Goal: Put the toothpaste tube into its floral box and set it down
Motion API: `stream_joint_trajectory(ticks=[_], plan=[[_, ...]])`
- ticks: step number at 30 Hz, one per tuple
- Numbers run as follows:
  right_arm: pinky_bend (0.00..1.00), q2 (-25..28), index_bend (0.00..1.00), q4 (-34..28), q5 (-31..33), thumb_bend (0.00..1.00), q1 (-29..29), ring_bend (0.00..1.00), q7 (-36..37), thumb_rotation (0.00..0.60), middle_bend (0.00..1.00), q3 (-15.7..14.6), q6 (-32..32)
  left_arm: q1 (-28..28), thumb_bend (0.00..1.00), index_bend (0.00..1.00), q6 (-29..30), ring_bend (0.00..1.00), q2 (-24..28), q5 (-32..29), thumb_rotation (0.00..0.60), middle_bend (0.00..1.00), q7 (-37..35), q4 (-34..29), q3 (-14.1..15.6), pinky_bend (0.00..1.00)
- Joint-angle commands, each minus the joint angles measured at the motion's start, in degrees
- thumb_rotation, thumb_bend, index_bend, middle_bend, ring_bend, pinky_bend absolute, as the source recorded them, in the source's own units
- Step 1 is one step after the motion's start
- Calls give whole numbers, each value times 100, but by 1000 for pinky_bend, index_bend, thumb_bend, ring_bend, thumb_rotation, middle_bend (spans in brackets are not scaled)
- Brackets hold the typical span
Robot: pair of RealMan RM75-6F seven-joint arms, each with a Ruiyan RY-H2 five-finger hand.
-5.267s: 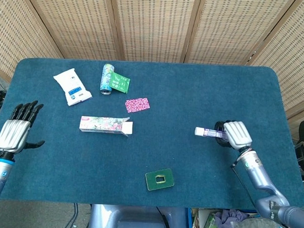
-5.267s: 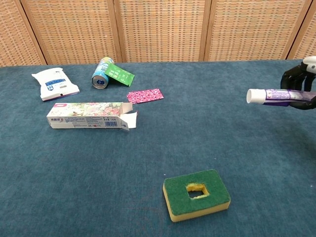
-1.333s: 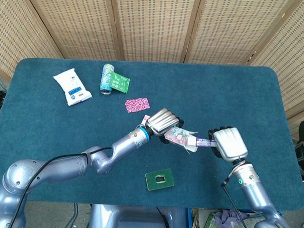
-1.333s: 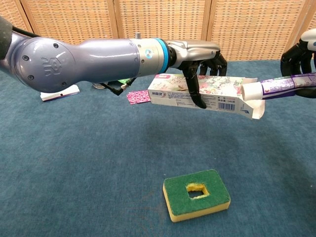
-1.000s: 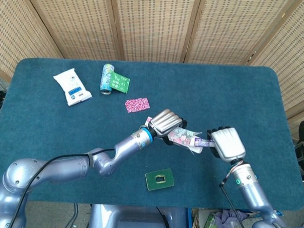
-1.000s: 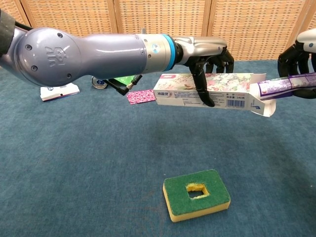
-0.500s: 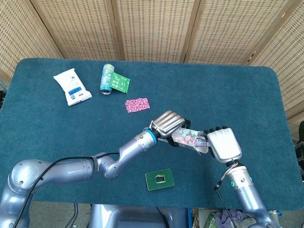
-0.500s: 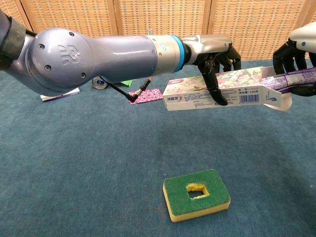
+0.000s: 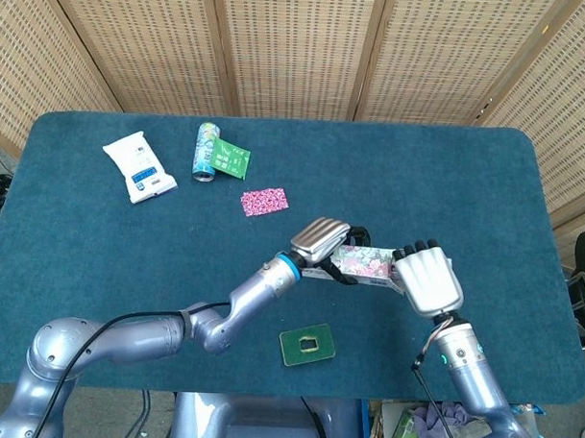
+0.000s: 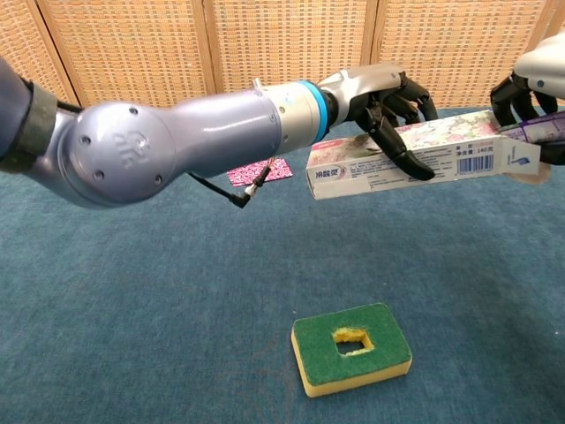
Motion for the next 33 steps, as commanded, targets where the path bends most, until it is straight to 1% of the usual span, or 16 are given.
stream_joint_trajectory(ticks=[1,3,8,11,15,17,19,20,21,22,23,24,25,27,28,33], plan=[[492,-9,577,23,-88,632,-3,494,-97,600,572,-26,56,142,177,599,195,500,-308,386,600,541,-585,363,-4,488],[492,2,577,35,-131,632,3,494,-148,600,571,-34,56,163,189,603,269,499,-405,514,600,542,-798,492,7,488],[492,38,577,94,-356,632,29,494,-350,600,571,-56,87,231,199,608,711,499,-772,925,600,543,-1604,870,-22,488],[492,75,577,85,-479,632,30,494,-444,600,563,-58,118,250,198,608,959,500,-974,1170,600,543,-2023,1124,24,488],[506,102,576,87,-652,632,13,494,-604,600,548,-77,173,251,199,608,1140,500,-1191,1407,600,543,-2552,1481,97,488],[522,98,556,107,-782,632,8,494,-763,600,529,-95,220,256,199,608,1247,500,-1315,1464,600,543,-2830,1645,81,488],[522,91,485,128,-896,632,3,487,-882,600,470,-117,250,260,198,609,1339,500,-1418,1494,600,543,-3013,1775,62,488],[497,90,417,134,-954,603,-4,464,-956,600,413,-131,267,258,198,611,1395,501,-1479,1515,600,544,-3112,1863,53,488],[428,88,317,134,-1004,514,-15,404,-1034,600,322,-137,296,253,198,614,1450,502,-1542,1532,600,545,-3203,1960,40,488],[322,85,213,139,-1061,386,-35,311,-1175,600,215,-138,358,241,199,617,1512,504,-1624,1545,600,547,-3327,2086,15,488],[244,83,154,124,-1072,297,-59,244,-1306,600,144,-135,416,230,199,619,1560,506,-1680,1553,600,549,-3427,2173,-8,488],[136,79,84,89,-1059,203,-83,148,-1442,600,63,-128,470,216,200,621,1601,507,-1732,1562,600,550,-3524,2259,-30,488],[62,72,39,49,-1054,156,-101,73,-1537,600,18,-112,516,199,200,621,1628,508,-1777,1571,600,551,-3620,2337,-48,488],[3,54,2,-7,-1064,117,-136,9,-1627,600,0,-61,603,157,200,621,1632,508,-1844,1599,600,551,-3825,2490,-60,488],[0,56,0,-16,-1064,104,-143,0,-1641,600,0,-44,619,147,200,621,1631,508,-1859,1606,600,551,-3879,2523,-62,488],[0,178,0,-56,-1097,98,-216,0,-1543,600,0,122,779,72,204,621,1621,508,-1944,1613,600,551,-4188,2737,-113,488]])
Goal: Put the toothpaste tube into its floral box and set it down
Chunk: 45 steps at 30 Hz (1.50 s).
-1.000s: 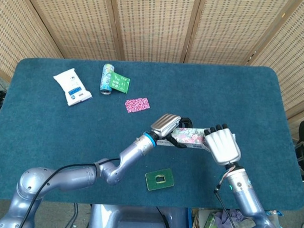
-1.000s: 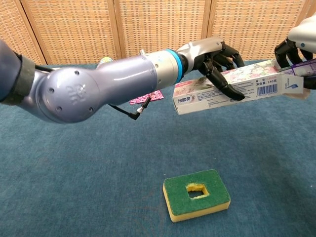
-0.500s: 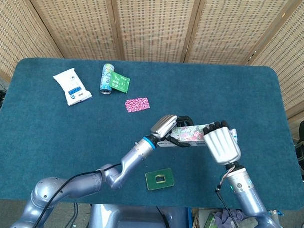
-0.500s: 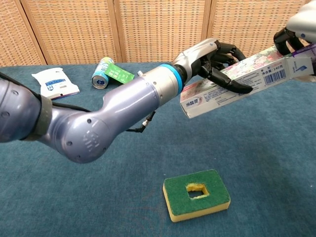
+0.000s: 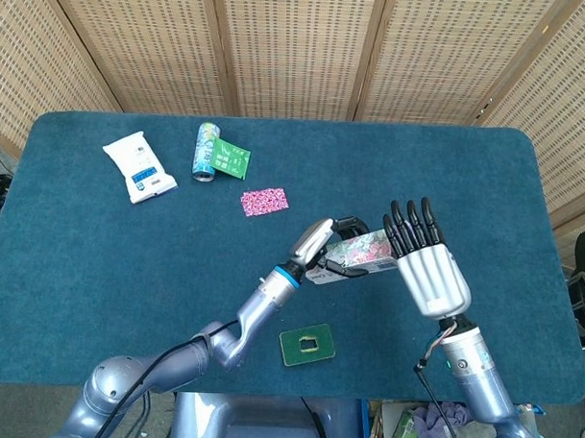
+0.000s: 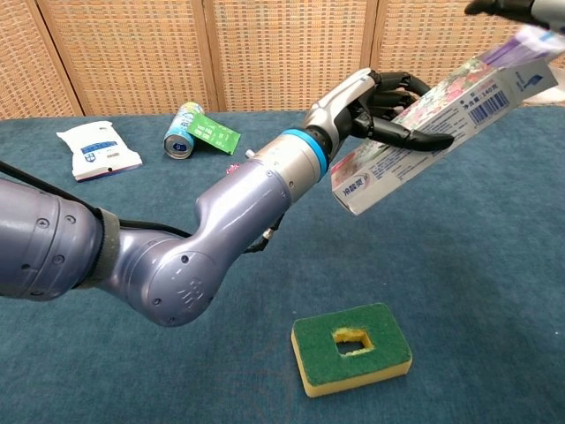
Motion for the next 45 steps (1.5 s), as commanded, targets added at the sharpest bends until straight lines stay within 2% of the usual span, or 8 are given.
stream_joint_trajectory(ticks=[1,7,13,17,22,29,38,45], plan=[[0,104,0,-14,-47,98,-62,0,130,600,0,89,93,-59,204,622,-9,508,-62,13,600,551,-151,127,-33,488],[0,497,0,106,21,98,-251,0,887,600,0,362,270,-89,204,622,38,508,-94,54,600,551,-247,280,-11,488],[0,771,0,406,246,98,-381,0,1763,600,0,472,76,-3,210,623,162,508,12,156,600,551,-264,264,107,488],[0,856,0,777,422,97,-481,0,2413,600,0,496,-112,157,218,623,260,508,291,300,600,551,-199,127,288,488],[0,867,0,1299,746,98,-588,0,3219,600,0,508,-465,471,218,623,480,508,890,499,600,551,-137,-302,524,488],[0,673,0,1948,1059,99,-718,0,3947,600,0,446,-853,955,218,623,563,508,1940,708,600,551,-16,-1158,887,488],[0,500,0,2279,1089,97,-911,0,4958,600,0,394,-1141,1488,218,623,302,508,3414,1075,600,551,85,-2180,1650,488],[0,357,0,2485,1026,97,-986,0,5457,600,0,354,-1303,1699,218,623,-140,508,4130,1231,600,551,166,-2348,2193,488]])
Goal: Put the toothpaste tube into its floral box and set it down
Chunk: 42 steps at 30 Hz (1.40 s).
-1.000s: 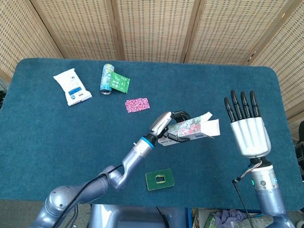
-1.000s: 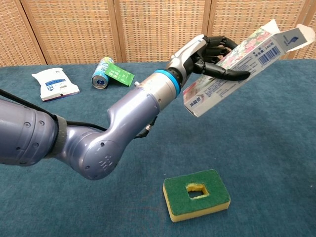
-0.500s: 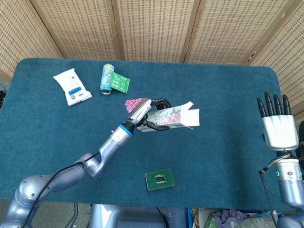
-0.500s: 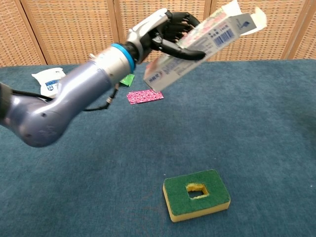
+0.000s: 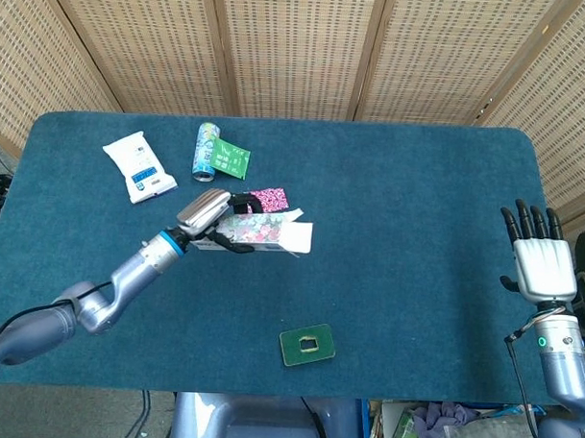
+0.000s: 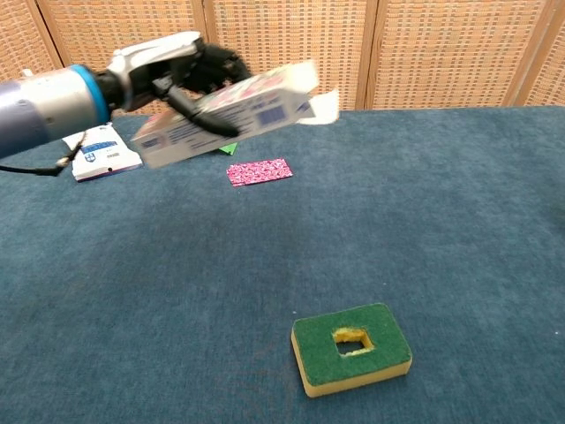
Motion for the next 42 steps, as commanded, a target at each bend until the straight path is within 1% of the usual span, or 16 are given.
stream_joint_trajectory(ticks=[1,5,8,16,18,20,21,22,24,25,26,30,33,37,40,42], plan=[[0,-104,0,130,-43,97,-40,0,206,600,0,-23,-94,102,219,623,-331,508,340,135,600,551,80,-87,304,488],[0,-208,0,252,-98,98,-48,0,389,600,0,-30,-158,130,217,623,-594,508,431,177,600,551,322,7,505,488],[0,-283,0,343,-125,98,-50,0,487,600,0,-39,-214,171,218,623,-705,508,346,159,600,551,475,126,580,488],[0,-418,0,554,-155,98,-85,0,719,600,0,-47,-321,243,218,623,-927,508,-300,28,600,545,719,718,593,488],[0,-428,0,588,-168,98,-105,0,759,600,0,-50,-321,240,218,623,-985,494,-435,19,600,521,736,846,596,486],[0,-429,0,611,-185,97,-134,0,814,600,0,-49,-309,244,218,585,-1043,383,-574,13,600,412,727,973,608,429],[0,-427,0,617,-193,97,-145,0,835,600,0,-48,-306,244,218,501,-1077,245,-619,13,600,285,707,1014,618,335],[0,-426,0,623,-199,97,-155,0,855,600,0,-47,-304,231,218,365,-1155,115,-641,20,600,148,663,1024,646,206],[0,-428,0,639,-195,97,-173,0,898,600,0,-33,-298,142,218,122,-1452,2,-593,57,600,12,521,916,743,41],[0,-433,0,645,-193,97,-182,0,918,600,0,-27,-295,96,217,38,-1574,0,-552,67,600,0,500,857,772,5],[0,-440,0,649,-191,97,-188,0,936,600,0,-21,-296,63,218,10,-1653,0,-523,59,600,0,518,808,773,0],[0,-475,0,621,-223,95,-217,0,1021,600,0,9,-253,25,218,0,-1795,0,-369,-68,600,0,561,471,689,0],[0,-473,0,571,-280,69,-260,0,1093,600,0,23,-176,80,218,0,-1625,0,-148,-100,600,0,533,134,611,0],[0,-435,0,442,-429,3,-389,0,1240,600,0,2,26,284,216,0,-1106,0,455,-93,600,0,723,-592,522,0],[0,-433,0,355,-574,0,-502,0,1355,600,0,-42,201,525,215,0,-653,0,883,-174,600,0,1115,-1077,438,0],[0,-436,0,284,-715,0,-603,0,1434,600,0,-101,352,774,215,0,-251,0,1210,-285,600,0,1577,-1450,376,0]])
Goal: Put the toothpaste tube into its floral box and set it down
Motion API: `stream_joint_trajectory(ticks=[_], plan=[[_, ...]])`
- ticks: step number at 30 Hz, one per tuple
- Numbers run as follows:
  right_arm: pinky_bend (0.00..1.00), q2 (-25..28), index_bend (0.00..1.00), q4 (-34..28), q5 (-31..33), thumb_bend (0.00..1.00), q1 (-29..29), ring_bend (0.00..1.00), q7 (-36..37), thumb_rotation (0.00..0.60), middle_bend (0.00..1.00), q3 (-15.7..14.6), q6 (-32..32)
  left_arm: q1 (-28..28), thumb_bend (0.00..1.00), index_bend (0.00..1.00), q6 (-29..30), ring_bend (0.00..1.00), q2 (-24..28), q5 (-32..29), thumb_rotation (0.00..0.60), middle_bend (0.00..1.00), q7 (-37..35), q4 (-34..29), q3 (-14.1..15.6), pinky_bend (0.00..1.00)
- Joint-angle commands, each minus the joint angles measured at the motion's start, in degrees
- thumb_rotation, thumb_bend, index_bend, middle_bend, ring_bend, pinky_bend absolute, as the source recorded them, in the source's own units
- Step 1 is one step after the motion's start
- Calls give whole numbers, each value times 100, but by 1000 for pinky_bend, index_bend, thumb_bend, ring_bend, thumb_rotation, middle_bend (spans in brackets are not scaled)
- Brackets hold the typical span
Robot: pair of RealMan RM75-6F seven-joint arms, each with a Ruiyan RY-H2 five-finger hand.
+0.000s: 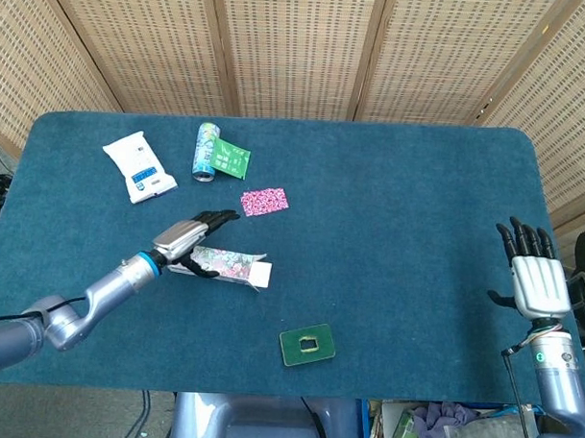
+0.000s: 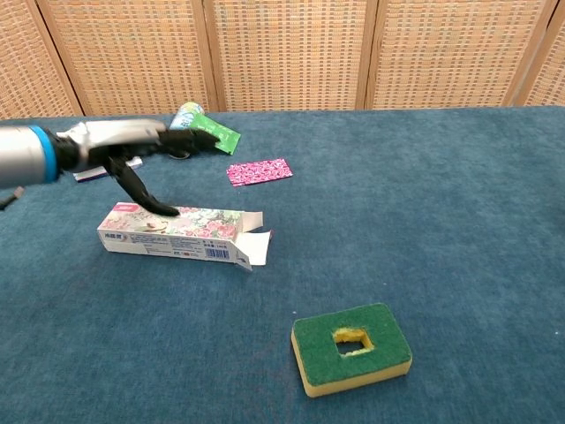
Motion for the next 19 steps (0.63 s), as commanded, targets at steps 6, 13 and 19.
stream_joint_trajectory(ticks=[6,13,19], plan=[[0,-9,0,-281,-657,0,-440,0,319,600,0,-282,673,1299,180,0,1843,0,1321,-630,600,0,2342,-1645,-197,0],[0,26,0,-545,-1103,0,-829,0,180,600,0,-528,1230,2412,144,0,3044,0,1883,-1085,600,0,3671,-2627,10,0],[0,64,0,-782,-1301,0,-1076,0,-44,600,0,-630,1539,3109,144,0,3671,0,2166,-1291,600,0,4501,-3239,218,0]])
